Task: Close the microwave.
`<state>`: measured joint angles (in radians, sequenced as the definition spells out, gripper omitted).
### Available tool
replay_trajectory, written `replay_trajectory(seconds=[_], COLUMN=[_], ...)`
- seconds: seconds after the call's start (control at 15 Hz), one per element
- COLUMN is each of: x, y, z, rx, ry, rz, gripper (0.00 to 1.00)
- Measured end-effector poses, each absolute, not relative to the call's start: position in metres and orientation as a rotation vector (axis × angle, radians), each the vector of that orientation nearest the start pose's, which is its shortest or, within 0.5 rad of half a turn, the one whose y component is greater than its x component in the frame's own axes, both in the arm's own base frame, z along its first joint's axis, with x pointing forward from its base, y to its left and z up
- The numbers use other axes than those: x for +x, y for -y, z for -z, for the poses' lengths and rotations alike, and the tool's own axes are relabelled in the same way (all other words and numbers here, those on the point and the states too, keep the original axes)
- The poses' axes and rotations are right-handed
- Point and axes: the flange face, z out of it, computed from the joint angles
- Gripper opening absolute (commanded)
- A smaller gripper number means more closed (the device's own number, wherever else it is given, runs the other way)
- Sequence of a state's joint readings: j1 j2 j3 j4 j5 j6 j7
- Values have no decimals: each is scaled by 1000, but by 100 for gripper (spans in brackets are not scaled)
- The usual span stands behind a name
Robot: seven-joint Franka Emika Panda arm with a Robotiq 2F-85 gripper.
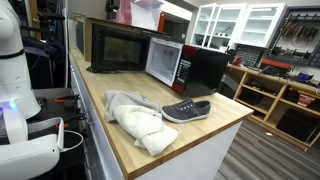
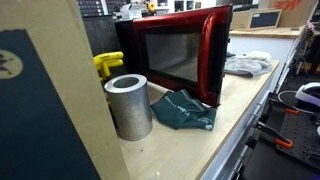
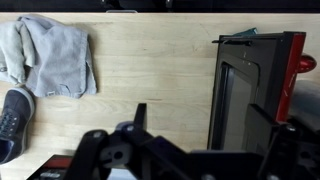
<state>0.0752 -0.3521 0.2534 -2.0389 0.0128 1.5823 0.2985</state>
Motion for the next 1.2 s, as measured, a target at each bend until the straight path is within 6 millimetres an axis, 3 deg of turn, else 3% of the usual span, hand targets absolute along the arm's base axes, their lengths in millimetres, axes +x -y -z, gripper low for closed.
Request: replay_trajectory(seconds=[0.33,0.67,1.2], x=[412,423,445], y=[-154,-164,-233], z=[-577,-596,-619], rx=[-3288,-3365,-3409], ry=[28,97,365], rz=[-113,-5,163], gripper=[100,100,100])
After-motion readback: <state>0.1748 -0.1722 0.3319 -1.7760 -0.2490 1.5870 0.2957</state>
